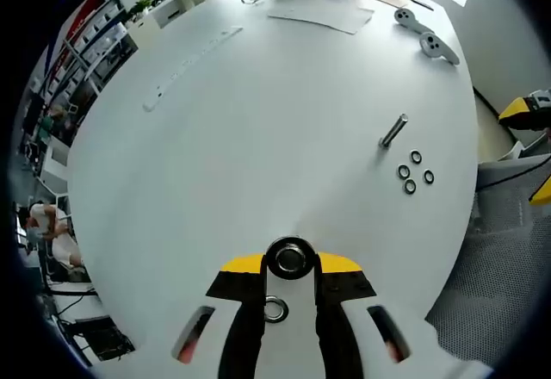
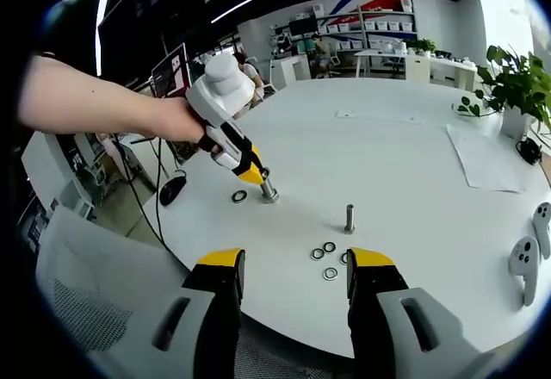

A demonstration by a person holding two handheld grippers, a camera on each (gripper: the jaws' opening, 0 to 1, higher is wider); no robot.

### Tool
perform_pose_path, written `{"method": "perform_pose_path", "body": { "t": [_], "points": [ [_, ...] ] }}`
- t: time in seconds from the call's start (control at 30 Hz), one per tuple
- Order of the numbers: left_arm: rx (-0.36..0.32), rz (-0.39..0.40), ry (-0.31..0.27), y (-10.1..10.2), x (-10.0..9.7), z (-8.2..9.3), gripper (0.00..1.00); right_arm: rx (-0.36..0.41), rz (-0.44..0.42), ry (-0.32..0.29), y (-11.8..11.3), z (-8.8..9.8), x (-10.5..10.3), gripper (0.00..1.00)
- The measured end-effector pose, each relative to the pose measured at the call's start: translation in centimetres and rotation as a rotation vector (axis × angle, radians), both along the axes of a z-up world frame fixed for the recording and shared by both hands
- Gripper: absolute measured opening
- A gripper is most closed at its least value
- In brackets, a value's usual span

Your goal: Place the washer onto the threaded stud by aligning its center hole with the stud, sliding it down to the base, and recovering from edge contact or off-axis alignment until the washer reaches the visible bottom stop.

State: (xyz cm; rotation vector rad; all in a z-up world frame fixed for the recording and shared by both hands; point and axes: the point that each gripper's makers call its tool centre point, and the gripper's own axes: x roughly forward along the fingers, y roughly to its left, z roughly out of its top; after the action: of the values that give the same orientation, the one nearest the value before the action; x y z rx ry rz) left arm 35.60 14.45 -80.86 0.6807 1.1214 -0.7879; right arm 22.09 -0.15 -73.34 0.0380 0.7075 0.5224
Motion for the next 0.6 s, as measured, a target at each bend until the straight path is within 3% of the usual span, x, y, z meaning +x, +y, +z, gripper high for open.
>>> {"method": "perform_pose_path", "body": {
  "t": [0.6],
  "points": [
    [0.023, -0.006, 0.047, 0.0, 0.1, -2.9, 0.19, -0.007, 0.003, -0.006, 0.0, 0.0, 0.1, 0.5]
  ]
}}
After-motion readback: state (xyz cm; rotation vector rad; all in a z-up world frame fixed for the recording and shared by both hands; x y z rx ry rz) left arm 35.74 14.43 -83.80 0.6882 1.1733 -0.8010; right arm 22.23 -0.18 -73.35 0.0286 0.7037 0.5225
